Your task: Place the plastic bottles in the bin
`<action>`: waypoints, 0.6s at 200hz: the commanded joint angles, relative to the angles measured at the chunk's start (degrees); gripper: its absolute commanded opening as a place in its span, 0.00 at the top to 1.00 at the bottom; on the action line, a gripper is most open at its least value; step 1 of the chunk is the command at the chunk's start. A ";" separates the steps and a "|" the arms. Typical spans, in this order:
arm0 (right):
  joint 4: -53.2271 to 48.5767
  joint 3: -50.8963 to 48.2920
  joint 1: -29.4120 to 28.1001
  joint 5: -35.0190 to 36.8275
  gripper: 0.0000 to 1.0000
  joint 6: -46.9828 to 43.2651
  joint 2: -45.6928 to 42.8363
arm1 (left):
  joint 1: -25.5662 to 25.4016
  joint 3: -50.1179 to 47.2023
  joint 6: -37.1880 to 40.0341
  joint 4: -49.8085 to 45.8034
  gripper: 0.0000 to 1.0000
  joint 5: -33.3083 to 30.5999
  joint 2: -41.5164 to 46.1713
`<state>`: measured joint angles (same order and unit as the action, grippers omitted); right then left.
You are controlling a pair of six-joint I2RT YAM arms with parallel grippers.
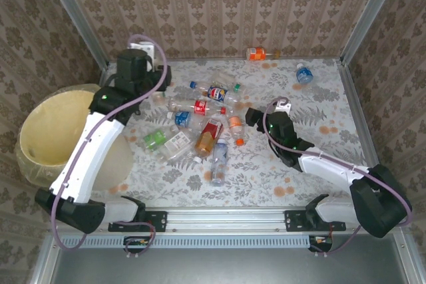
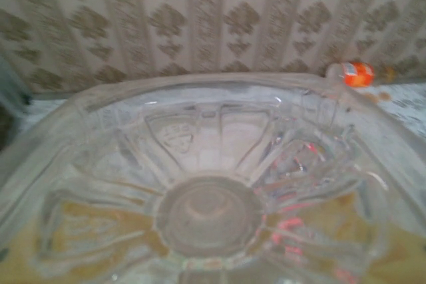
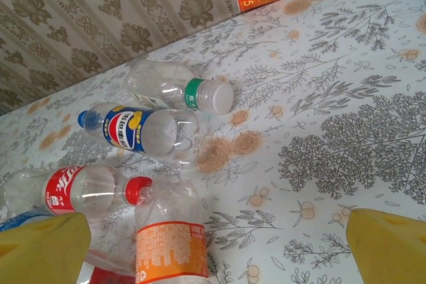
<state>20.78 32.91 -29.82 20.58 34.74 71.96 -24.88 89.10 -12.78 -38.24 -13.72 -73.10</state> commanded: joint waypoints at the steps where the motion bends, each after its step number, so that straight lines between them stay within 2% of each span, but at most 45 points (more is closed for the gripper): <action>1: 0.49 2.71 0.36 -0.36 0.00 -0.02 1.10 | 2.39 3.35 4.76 -5.09 0.50 -7.03 2.08; 34: 0.42 4.22 0.42 -0.71 0.00 -0.54 2.36 | 3.68 6.72 8.44 -8.34 0.50 -11.07 4.79; 63: 0.01 5.06 0.47 -0.83 0.00 -0.88 2.96 | 4.72 8.19 10.71 -10.24 0.50 -20.62 6.92; 82: -0.11 5.41 0.46 -0.93 0.00 -1.08 3.14 | 7.16 8.28 11.42 -10.94 0.50 -25.14 7.95; 92: -0.08 5.58 0.46 -1.01 0.00 -1.23 3.18 | 10.32 8.62 11.24 -12.17 0.50 -24.13 8.24; 120: -0.25 6.11 0.47 -1.16 0.00 -2.08 3.66 | 21.11 9.31 9.19 -15.90 0.50 -16.08 8.14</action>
<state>20.75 36.88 -29.61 20.34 34.26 74.70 -11.09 96.90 -3.70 -49.50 -32.38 -65.41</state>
